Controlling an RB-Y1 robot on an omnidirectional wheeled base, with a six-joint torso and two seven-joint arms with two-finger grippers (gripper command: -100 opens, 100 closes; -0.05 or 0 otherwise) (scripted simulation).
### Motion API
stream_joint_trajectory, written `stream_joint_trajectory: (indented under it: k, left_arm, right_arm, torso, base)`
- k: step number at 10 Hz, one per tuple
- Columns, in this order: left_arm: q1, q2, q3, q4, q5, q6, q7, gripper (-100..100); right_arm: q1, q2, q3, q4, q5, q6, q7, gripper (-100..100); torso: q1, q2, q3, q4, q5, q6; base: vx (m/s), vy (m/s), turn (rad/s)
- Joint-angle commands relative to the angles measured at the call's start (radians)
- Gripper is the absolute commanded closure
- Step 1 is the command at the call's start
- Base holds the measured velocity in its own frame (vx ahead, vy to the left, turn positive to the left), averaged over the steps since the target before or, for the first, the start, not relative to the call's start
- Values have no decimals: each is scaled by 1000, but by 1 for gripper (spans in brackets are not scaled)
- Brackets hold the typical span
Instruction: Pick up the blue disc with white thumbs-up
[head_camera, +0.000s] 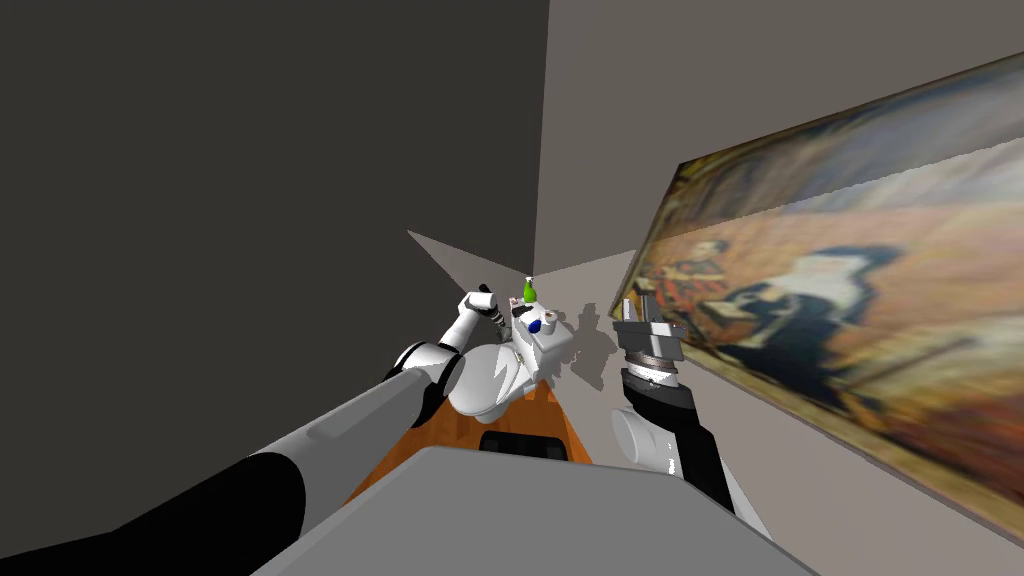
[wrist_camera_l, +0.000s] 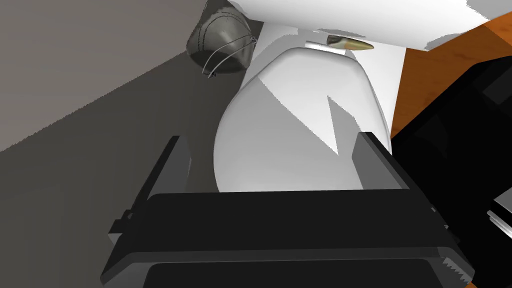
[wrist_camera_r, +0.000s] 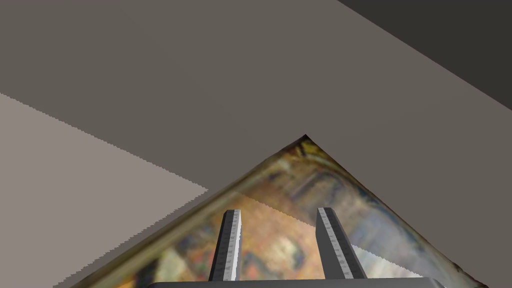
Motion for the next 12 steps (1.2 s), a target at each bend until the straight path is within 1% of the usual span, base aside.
stream_joint_trajectory:
  k: [1,2,3,4,5,6,7,8,9,10,11,12]
  left_arm:
    - [-29,-1,-2,39,-3,48,7,-100]
    - [-73,-5,-5,79,-8,77,14,-100]
    - [-75,-5,-5,94,-8,95,14,-100]
    - [-113,-10,-9,128,-14,128,19,-100]
    - [-119,-10,-9,146,-14,138,19,-100]
    - [-160,-18,-12,178,-20,178,23,-100]
    - [-160,-18,-12,195,-20,178,23,-100]
    - [-199,-28,-15,232,-27,213,26,-100]
    - [-199,-28,-15,241,-27,213,26,-100]
    - [-235,-41,-18,275,-33,245,29,-100]
    - [-235,-41,-18,284,-33,245,29,-100]
    - [-268,-56,-21,321,-40,274,30,-100]
  right_arm:
    - [0,0,0,0,0,0,0,0]
    - [0,0,0,0,0,0,0,0]
    - [0,0,0,0,0,0,0,0]
    - [0,0,0,0,0,0,0,0]
    - [0,0,0,0,0,0,0,0]
    - [0,0,0,0,0,0,0,0]
    - [0,0,0,0,0,0,0,0]
    - [0,0,0,0,0,0,0,0]
    - [0,0,0,0,0,0,0,0]
    - [0,0,0,0,0,0,0,0]
    - [0,0,0,0,0,0,0,0]
    - [0,0,0,0,0,0,0,0]
  torso:
    - [0,0,0,0,0,0]
    - [0,0,0,0,0,0]
    - [0,0,0,0,0,0]
    - [0,0,0,0,0,0]
    - [0,-1,0,0,0,0]
    - [0,-1,-1,0,0,0]
    - [0,-1,0,0,0,0]
    - [0,0,0,0,0,0]
    - [0,-1,-1,0,0,0]
    - [0,-1,-1,0,0,0]
    - [0,-2,-1,0,0,0]
    - [1,-1,-1,-1,0,-1]
  base:
    - [10,-34,-25]
    - [6,-39,-31]
    - [9,-33,-32]
    - [28,-44,-51]
    - [27,-36,-25]
    - [21,-45,-33]
    - [17,-38,-24]
    - [29,-42,-45]
    - [26,-39,-18]
    - [40,-41,-30]
    - [35,-32,-22]
    - [34,-37,-33]
